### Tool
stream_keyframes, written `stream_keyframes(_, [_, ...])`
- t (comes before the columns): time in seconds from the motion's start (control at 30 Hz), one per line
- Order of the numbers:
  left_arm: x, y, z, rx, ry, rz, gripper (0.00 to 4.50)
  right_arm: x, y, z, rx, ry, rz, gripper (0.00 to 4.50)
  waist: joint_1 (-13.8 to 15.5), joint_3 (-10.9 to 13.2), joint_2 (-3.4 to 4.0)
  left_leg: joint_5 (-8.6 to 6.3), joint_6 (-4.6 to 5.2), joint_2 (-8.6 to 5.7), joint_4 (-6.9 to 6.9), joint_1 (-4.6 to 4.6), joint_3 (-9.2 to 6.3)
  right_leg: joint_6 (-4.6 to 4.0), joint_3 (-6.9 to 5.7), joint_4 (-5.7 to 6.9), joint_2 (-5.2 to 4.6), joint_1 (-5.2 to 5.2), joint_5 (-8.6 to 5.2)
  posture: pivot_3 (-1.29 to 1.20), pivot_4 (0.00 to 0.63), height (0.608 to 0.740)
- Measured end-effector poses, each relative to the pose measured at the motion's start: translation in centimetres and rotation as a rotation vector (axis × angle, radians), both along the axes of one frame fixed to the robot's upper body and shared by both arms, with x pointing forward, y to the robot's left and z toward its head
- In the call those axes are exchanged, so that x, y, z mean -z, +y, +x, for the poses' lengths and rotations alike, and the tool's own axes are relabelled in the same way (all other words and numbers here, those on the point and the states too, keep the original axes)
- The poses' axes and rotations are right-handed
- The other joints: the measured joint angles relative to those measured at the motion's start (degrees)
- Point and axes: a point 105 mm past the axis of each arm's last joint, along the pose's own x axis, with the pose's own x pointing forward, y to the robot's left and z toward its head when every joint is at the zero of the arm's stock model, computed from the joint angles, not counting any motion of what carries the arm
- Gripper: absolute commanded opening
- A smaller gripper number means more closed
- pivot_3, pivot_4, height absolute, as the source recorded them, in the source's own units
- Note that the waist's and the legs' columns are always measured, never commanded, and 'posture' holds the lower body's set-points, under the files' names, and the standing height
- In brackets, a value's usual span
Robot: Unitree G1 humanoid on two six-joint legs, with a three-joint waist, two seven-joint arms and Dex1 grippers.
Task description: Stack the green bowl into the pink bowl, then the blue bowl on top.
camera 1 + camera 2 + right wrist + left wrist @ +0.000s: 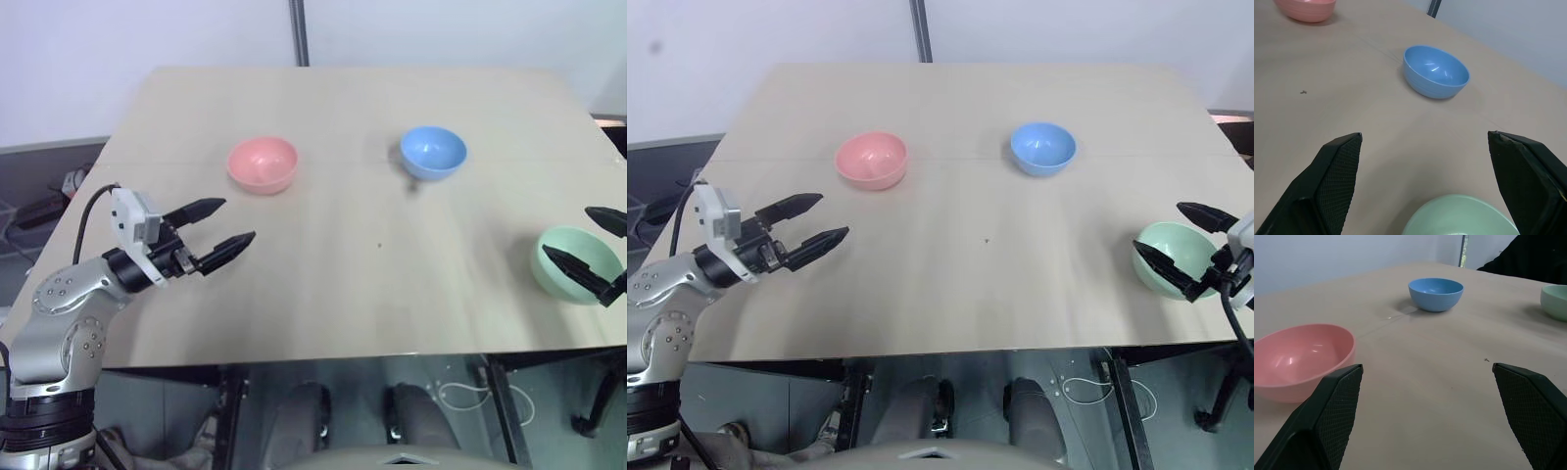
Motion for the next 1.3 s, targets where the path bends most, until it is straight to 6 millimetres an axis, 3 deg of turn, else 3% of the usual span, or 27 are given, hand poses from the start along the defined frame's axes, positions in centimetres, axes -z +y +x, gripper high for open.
stream_keyframes(0.3, [-0.5, -0.4, 1.4, -0.061, -0.042, 0.060, 4.50, -0.1, 0.9, 0.9, -0.035, -0.005, 0.011, 4.45, 0.0, 0.0, 0.00, 0.00, 0.00, -0.03, -0.01, 0.04, -0.02, 0.00, 0.02, -0.01, -0.01, 0.05, 0.00, 0.00, 0.150, 0.740])
stream_keyframes(0.47, [-0.4, -0.4, 3.7, -0.237, -0.132, 0.267, 4.50, 0.4, 2.6, 1.7, -0.091, 0.003, 0.034, 4.45, 0.1, 0.0, -0.03, 0.00, 0.01, -0.07, -0.01, 0.03, -0.06, 0.01, 0.02, -0.02, -0.03, 0.06, 0.01, 0.00, 0.150, 0.740])
stream_keyframes(0.53, [-0.9, -0.9, 4.7, -0.276, -0.171, 0.340, 4.50, 0.9, 3.7, 2.1, -0.123, 0.012, 0.035, 4.45, 0.2, 0.0, -0.04, 0.00, 0.01, -0.10, -0.01, 0.00, -0.09, 0.01, 0.00, -0.01, -0.03, 0.05, 0.01, 0.00, 0.150, 0.740])
stream_keyframes(0.63, [-2.4, -2.5, 7.0, -0.259, -0.260, 0.625, 4.50, 1.5, 6.4, 2.4, -0.210, 0.017, 0.038, 4.45, 0.6, 0.1, -0.13, 0.00, 0.01, -0.23, -0.01, -0.02, -0.15, 0.01, -0.17, 0.00, 0.23, 0.03, 0.01, 0.00, 0.150, 0.740])
stream_keyframes(0.73, [-3.5, -4.1, 8.7, -0.237, -0.333, 0.779, 4.50, 1.8, 9.2, 2.4, -0.302, 0.009, 0.060, 4.45, 0.7, 0.1, -0.11, -0.01, 0.04, -0.30, 0.00, -0.06, -0.11, 0.03, -0.13, -0.02, 0.25, 0.01, 0.01, 0.00, 0.150, 0.740])
stream_keyframes(0.83, [-2.0, -5.0, 10.3, -0.217, -0.293, 0.874, 4.50, 1.9, 10.7, 2.6, -0.339, 0.002, 0.067, 4.45, 0.7, 0.1, -0.11, 0.00, 0.04, -0.32, 0.13, -0.48, -0.12, 0.05, -0.12, 0.01, 0.30, -0.38, 0.01, 0.00, 0.150, 0.740])
stream_keyframes(0.93, [1.0, -5.2, 11.8, -0.181, -0.204, 1.018, 4.50, 2.1, 11.5, 2.8, -0.353, 0.000, 0.071, 4.45, 1.0, 0.1, -0.13, 0.14, -0.19, -0.30, 0.24, -0.85, -0.17, 0.05, -0.15, 0.04, 0.42, -0.71, 0.01, 0.00, 0.150, 0.740])
stream_keyframes(1.03, [2.6, -5.4, 12.6, -0.160, -0.163, 1.082, 3.74, 2.0, 11.6, 2.8, -0.351, -0.008, 0.061, 4.50, 1.3, 0.1, -0.14, 0.14, -0.19, -0.30, 0.23, -0.88, -0.18, 0.05, -0.16, 0.01, 0.43, -0.72, 0.01, 0.00, 0.150, 0.740])
stream_keyframes(1.17, [2.3, -5.7, 13.6, -0.167, -0.170, 1.097, 1.81, 2.2, 11.4, 2.8, -0.334, -0.009, 0.050, 4.50, 1.4, 0.1, -0.18, 0.12, -0.15, -0.29, 0.26, -0.89, -0.20, 0.06, -0.17, 0.03, 0.42, -0.71, 0.01, 0.00, 0.150, 0.740])
stream_keyframes(1.2, [2.2, -5.9, 13.7, -0.164, -0.175, 1.095, 1.65, 2.2, 11.3, 2.7, -0.329, -0.010, 0.049, 4.50, 1.5, 0.1, -0.18, 0.05, -0.02, -0.29, 0.26, -0.89, -0.21, 0.06, -0.17, 0.03, 0.41, -0.71, 0.01, 0.00, 0.150, 0.740])
stream_keyframes(1.3, [2.0, -6.8, 14.1, -0.141, -0.193, 1.083, 0.31, 2.4, 11.0, 2.4, -0.308, -0.011, 0.044, 4.50, 1.4, 0.1, -0.18, 0.04, -0.02, -0.29, 0.29, -0.89, -0.22, 0.06, -0.17, 0.05, 0.41, -0.70, 0.01, 0.00, 0.150, 0.740])
